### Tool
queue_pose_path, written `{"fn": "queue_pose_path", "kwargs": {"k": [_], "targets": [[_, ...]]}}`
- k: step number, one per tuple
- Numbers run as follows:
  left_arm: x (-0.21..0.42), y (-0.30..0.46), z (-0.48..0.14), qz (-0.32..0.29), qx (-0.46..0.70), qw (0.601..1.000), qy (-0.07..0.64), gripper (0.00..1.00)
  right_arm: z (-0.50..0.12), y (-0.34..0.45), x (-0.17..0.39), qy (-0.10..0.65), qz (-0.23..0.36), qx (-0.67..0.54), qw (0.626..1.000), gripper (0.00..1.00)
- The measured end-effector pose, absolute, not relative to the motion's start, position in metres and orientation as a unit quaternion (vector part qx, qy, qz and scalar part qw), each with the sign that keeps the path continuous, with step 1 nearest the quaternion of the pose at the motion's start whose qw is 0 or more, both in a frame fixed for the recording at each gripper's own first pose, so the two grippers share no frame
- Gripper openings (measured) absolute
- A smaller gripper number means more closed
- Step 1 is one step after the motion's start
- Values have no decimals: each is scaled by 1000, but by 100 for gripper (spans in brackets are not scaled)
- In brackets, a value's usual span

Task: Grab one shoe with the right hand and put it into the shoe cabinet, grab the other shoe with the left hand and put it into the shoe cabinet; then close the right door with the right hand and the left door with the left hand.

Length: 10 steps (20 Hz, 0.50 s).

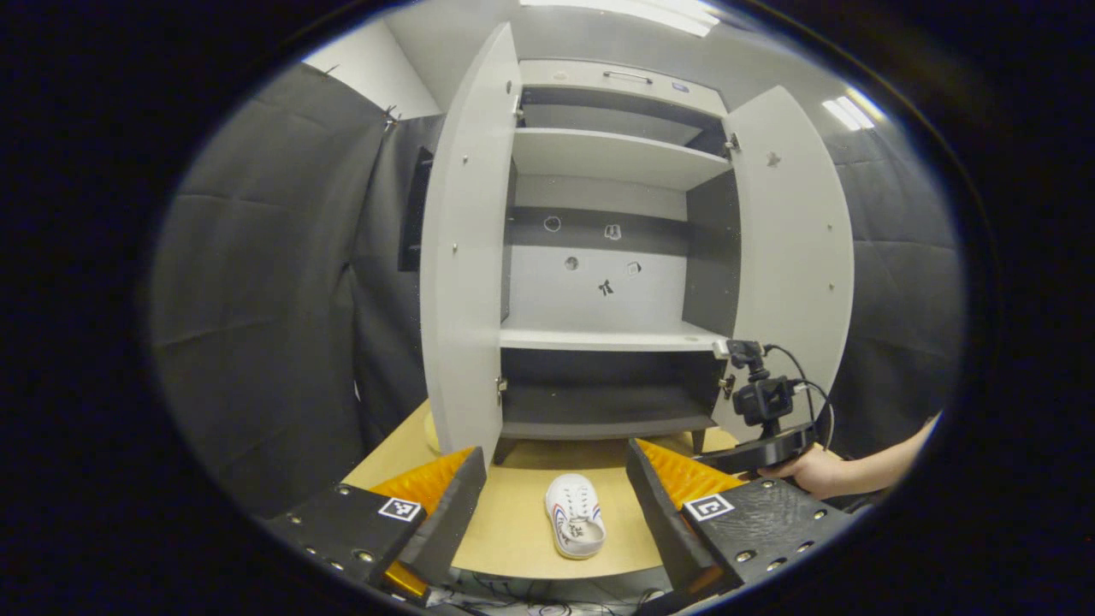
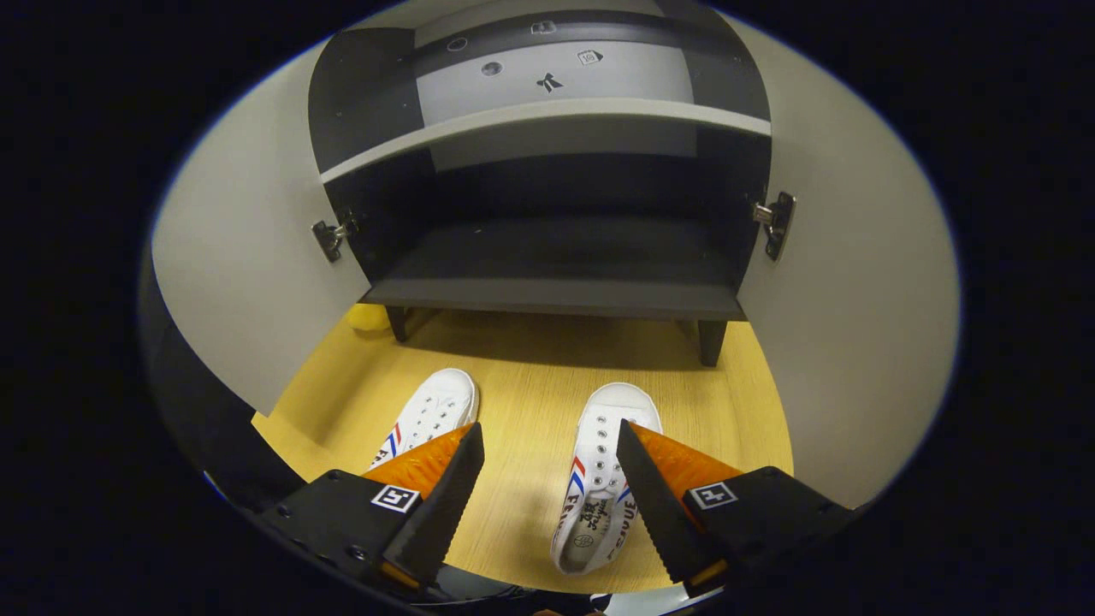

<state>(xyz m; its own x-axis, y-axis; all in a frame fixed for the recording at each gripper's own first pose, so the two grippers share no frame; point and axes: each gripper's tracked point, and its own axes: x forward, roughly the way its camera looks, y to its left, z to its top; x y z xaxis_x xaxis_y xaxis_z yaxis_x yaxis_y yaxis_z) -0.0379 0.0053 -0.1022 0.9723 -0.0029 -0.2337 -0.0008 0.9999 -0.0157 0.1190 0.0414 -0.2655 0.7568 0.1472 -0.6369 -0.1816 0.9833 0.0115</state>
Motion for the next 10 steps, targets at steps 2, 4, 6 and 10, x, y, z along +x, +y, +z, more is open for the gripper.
{"fn": "queue_pose_path", "kwargs": {"k": [2, 4, 6, 10], "targets": [[-34, 3, -107, -6, -9, 993, 121, 94, -286, 38, 124, 352, 79, -30, 932, 99], [-32, 0, -113, -10, -12, 992, 127, 94, -306, 37, 125, 368, 74, -35, 926, 99], [-29, 2, -120, -13, -16, 991, 133, 94, -325, 36, 124, 381, 72, -47, 921, 99], [-24, 8, -131, -14, -17, 989, 147, 95, -351, 30, 124, 395, 59, -73, 914, 99]]}}
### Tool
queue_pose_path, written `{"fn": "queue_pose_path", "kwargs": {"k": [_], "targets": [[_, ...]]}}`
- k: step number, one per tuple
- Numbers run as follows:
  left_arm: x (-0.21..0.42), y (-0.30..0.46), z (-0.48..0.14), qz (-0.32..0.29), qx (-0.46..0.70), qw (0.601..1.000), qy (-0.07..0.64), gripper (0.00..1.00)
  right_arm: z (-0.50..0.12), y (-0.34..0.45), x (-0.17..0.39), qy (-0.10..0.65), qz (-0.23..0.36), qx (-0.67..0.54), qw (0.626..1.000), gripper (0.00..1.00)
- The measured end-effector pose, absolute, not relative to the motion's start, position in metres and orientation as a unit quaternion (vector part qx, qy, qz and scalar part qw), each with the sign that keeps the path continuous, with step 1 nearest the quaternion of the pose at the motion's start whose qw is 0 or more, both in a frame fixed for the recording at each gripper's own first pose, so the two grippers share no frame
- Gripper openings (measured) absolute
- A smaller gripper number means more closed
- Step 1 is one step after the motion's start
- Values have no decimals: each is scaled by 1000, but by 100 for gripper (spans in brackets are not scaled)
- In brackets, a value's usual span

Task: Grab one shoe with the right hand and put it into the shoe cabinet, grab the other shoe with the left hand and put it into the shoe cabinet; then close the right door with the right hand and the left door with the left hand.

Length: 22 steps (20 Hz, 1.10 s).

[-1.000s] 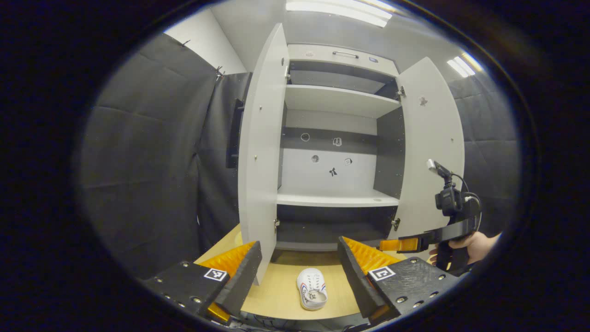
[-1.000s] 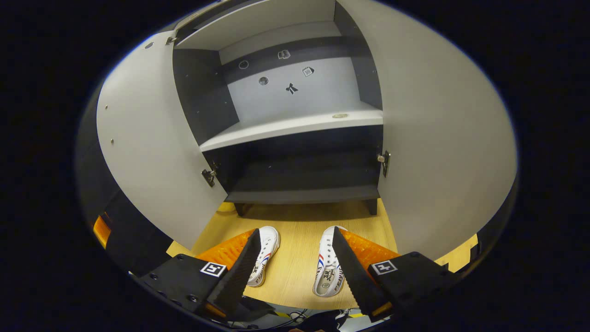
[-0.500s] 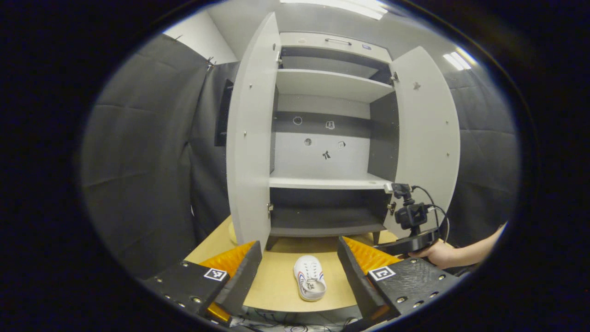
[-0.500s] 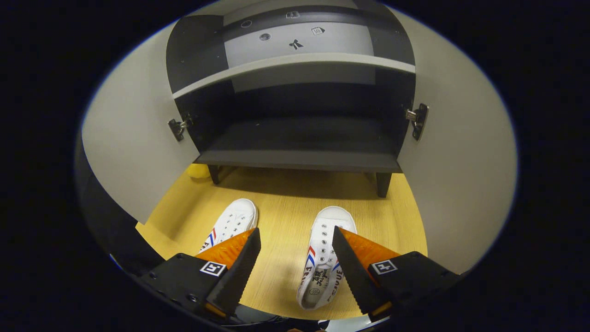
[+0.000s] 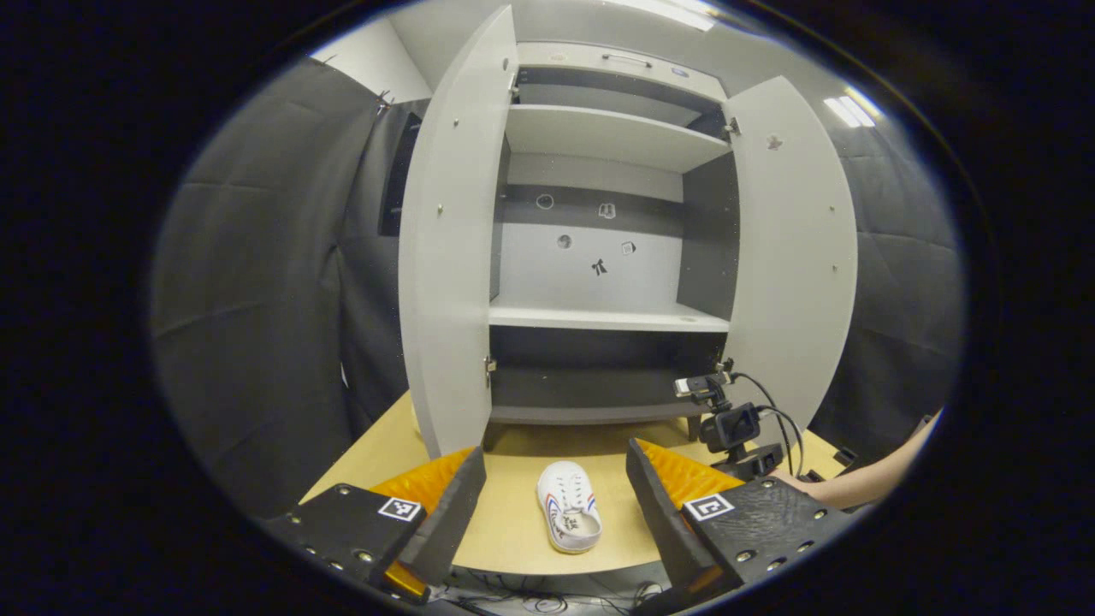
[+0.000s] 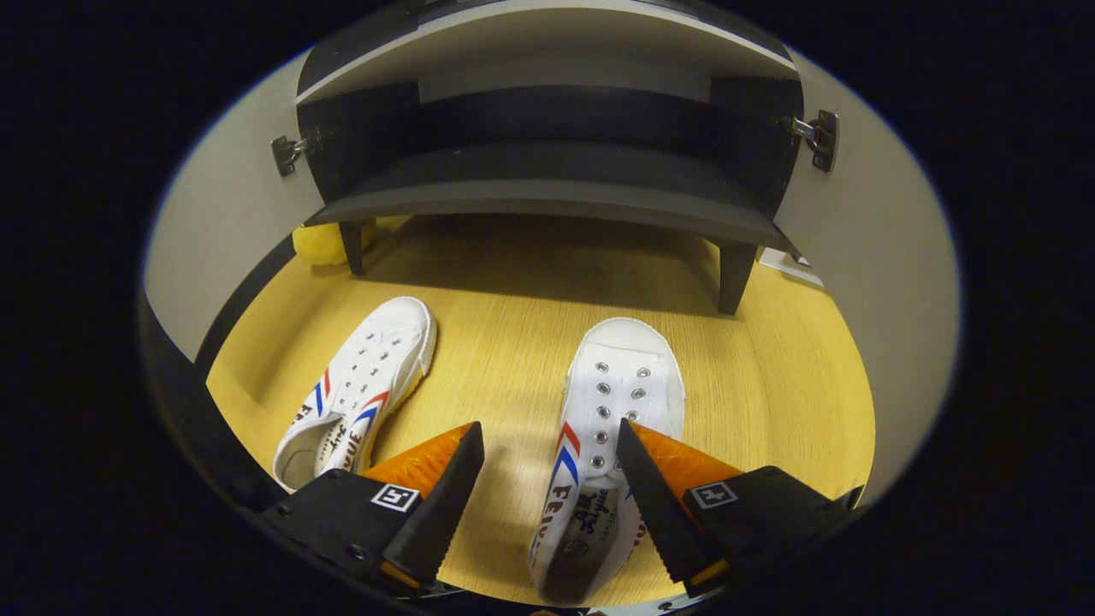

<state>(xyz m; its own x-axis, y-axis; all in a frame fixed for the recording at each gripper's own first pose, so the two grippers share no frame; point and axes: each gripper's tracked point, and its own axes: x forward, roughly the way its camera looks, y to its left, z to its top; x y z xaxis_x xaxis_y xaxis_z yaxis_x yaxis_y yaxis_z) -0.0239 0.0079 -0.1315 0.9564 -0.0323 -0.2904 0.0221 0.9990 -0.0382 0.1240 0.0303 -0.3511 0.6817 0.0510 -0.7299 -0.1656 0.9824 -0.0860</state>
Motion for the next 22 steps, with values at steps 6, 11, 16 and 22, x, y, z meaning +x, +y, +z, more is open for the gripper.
{"fn": "queue_pose_path", "kwargs": {"k": [6, 11, 16, 22], "targets": [[-17, 12, -133, -21, -21, 989, 147, 89, -369, 24, 124, 405, 42, -147, 901, 85], [-15, 12, -128, -32, -12, 990, 138, 99, -368, 12, 128, 408, 15, -128, 904, 33], [-13, 12, -124, -40, -6, 990, 135, 99, -365, 13, 127, 402, 9, -106, 909, 11], [-24, 5, -124, -46, -1, 991, 128, 95, -346, 5, 109, 397, 25, -109, 911, 2]]}}
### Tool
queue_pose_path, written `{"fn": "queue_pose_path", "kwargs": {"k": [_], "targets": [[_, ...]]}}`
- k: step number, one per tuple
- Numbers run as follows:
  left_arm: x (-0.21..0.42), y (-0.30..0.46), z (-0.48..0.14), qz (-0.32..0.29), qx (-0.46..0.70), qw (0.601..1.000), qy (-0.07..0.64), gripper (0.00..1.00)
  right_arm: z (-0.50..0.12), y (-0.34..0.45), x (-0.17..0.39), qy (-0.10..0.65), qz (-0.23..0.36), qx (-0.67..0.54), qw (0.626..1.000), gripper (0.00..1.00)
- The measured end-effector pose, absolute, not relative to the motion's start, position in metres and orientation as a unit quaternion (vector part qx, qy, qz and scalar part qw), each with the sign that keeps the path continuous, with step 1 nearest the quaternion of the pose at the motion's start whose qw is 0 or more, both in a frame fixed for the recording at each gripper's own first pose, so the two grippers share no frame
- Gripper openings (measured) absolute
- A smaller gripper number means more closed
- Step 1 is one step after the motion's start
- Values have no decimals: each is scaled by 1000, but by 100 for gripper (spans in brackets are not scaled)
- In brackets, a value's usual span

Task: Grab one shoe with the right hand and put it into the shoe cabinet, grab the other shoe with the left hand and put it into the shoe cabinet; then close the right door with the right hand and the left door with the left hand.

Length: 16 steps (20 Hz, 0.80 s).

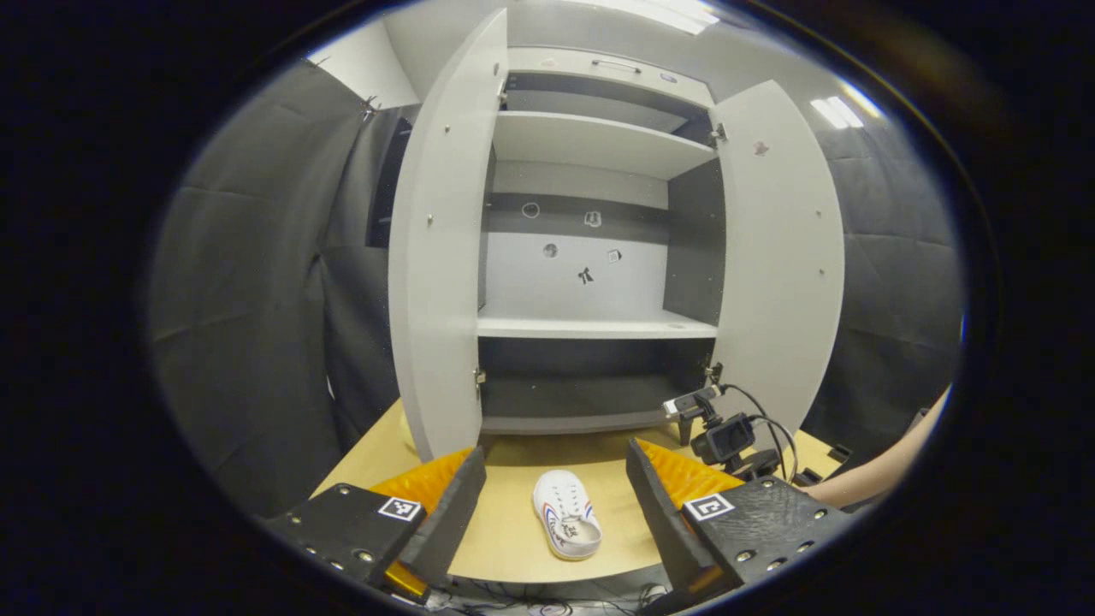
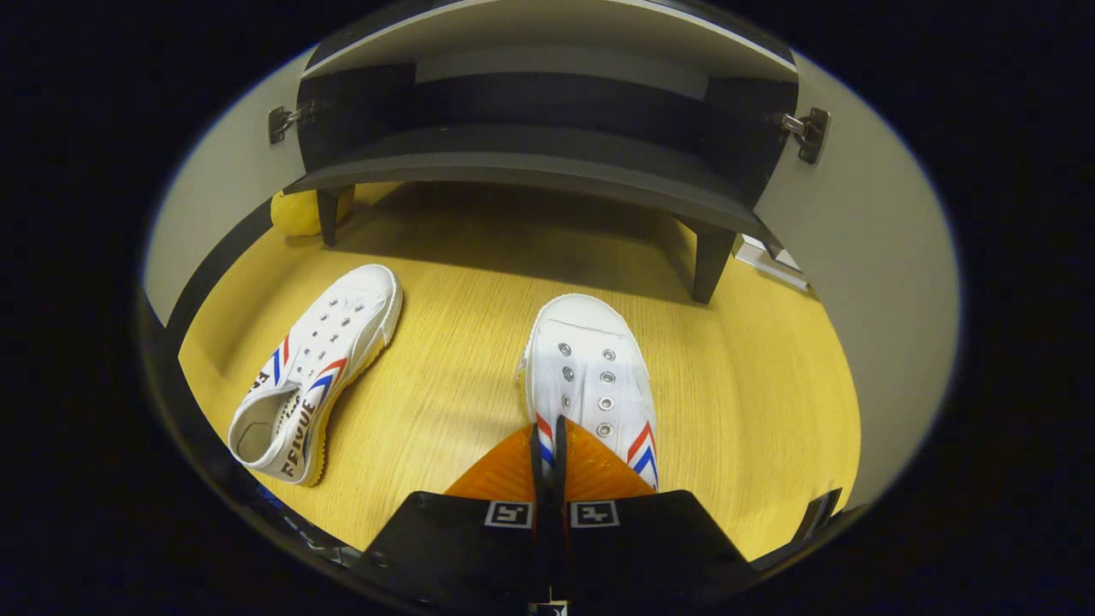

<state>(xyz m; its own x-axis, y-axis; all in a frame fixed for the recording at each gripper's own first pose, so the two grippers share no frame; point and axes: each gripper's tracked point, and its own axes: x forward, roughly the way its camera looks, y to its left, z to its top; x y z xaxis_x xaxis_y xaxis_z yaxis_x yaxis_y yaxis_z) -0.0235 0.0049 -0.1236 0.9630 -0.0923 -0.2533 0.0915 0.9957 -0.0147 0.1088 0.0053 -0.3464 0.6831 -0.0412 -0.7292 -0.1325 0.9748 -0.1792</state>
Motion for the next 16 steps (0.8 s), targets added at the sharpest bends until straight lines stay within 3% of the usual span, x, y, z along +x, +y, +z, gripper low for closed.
{"fn": "queue_pose_path", "kwargs": {"k": [3, 4, 10, 16], "targets": [[-28, 3, -124, -47, 14, 991, 128, 99, -336, 6, 82, 397, 28, -87, 913, 2], [-29, 3, -122, -48, 13, 991, 126, 95, -330, 4, 73, 395, 30, -93, 913, 0], [-27, -3, -126, -61, 6, 989, 131, 95, -274, 9, 32, 353, 43, -105, 929, 2], [-10, -17, -121, -92, 7, 987, 131, 94, -189, 24, 16, 258, 48, -93, 960, 0]]}}
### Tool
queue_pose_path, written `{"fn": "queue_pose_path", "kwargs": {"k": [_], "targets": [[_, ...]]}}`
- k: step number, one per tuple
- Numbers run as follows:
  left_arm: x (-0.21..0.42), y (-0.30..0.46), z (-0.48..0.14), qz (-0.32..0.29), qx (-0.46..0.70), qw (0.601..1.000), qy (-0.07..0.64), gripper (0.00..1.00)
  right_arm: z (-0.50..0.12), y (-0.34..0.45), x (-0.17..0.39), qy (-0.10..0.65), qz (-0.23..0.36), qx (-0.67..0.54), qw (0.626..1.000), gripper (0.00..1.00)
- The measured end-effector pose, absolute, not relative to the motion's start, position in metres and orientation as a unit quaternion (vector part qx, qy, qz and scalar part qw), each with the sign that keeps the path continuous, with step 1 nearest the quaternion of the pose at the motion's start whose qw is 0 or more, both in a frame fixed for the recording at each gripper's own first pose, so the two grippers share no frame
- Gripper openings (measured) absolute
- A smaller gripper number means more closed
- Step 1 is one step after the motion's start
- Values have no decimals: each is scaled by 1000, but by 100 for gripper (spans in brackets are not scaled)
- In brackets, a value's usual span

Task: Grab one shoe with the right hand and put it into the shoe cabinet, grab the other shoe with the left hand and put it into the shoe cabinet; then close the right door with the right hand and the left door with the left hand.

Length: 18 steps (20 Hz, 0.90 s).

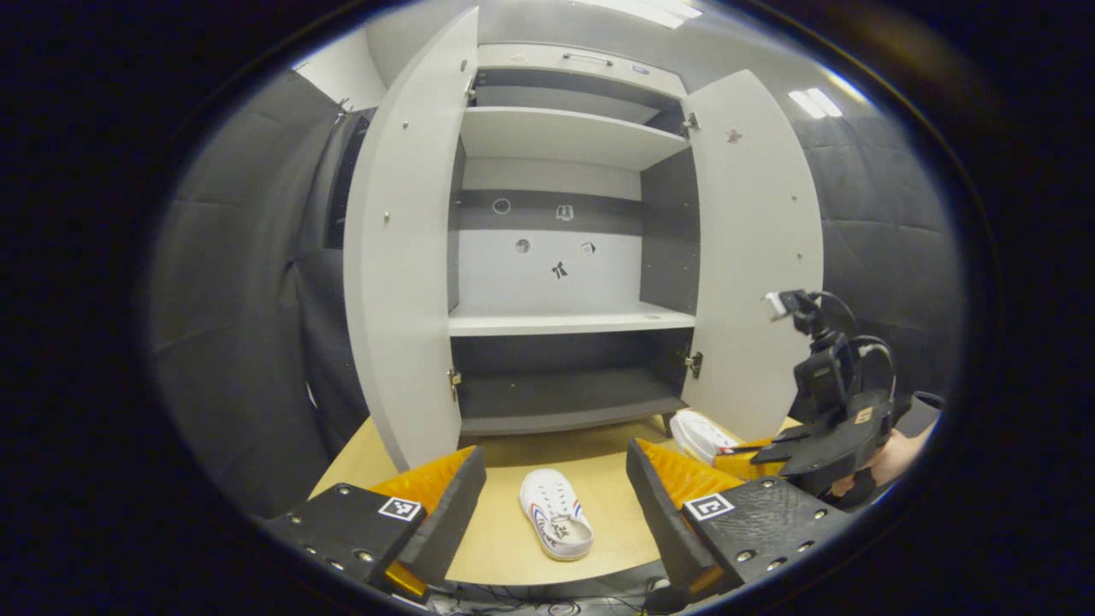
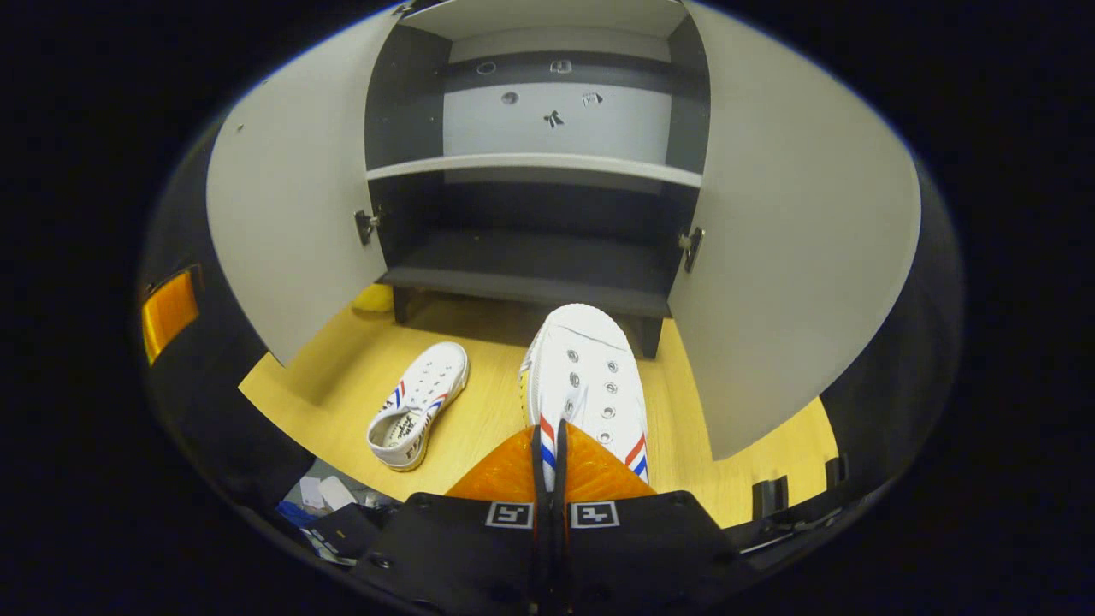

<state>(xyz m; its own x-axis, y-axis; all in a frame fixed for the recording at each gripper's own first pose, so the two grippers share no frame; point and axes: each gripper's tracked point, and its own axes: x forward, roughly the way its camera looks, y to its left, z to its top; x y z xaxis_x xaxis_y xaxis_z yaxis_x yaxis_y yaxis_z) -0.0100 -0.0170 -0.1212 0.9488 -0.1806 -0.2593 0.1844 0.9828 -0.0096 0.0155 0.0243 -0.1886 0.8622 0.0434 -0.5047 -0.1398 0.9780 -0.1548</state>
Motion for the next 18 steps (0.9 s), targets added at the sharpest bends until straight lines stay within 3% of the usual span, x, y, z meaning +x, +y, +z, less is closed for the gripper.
{"fn": "queue_pose_path", "kwargs": {"k": [3, 4, 5, 7, 12, 13, 15, 18], "targets": [[0, -25, -114, -106, 16, 986, 124, 100, -139, 33, 28, 199, 36, -87, 975, 1], [2, -27, -112, -110, 20, 986, 122, 89, -124, 37, 33, 185, 38, -80, 979, 1], [5, -29, -111, -114, 22, 986, 121, 89, -109, 42, 41, 171, 42, -72, 982, 2], [12, -31, -106, -121, 17, 986, 116, 100, -74, 51, 60, 142, 52, -60, 987, 2], [39, -27, -100, -112, 5, 987, 111, 94, 0, 56, 126, 63, 60, -53, 995, 1], [45, -24, -99, -103, 4, 988, 111, 99, 10, 55, 142, 50, 59, -53, 996, 1], [59, -18, -92, -86, -3, 990, 107, 89, 34, 55, 172, 24, 57, -49, 997, 1], [78, -17, -80, -77, 7, 992, 99, 99, 61, 58, 214, -8, 56, -48, 997, 1]]}}
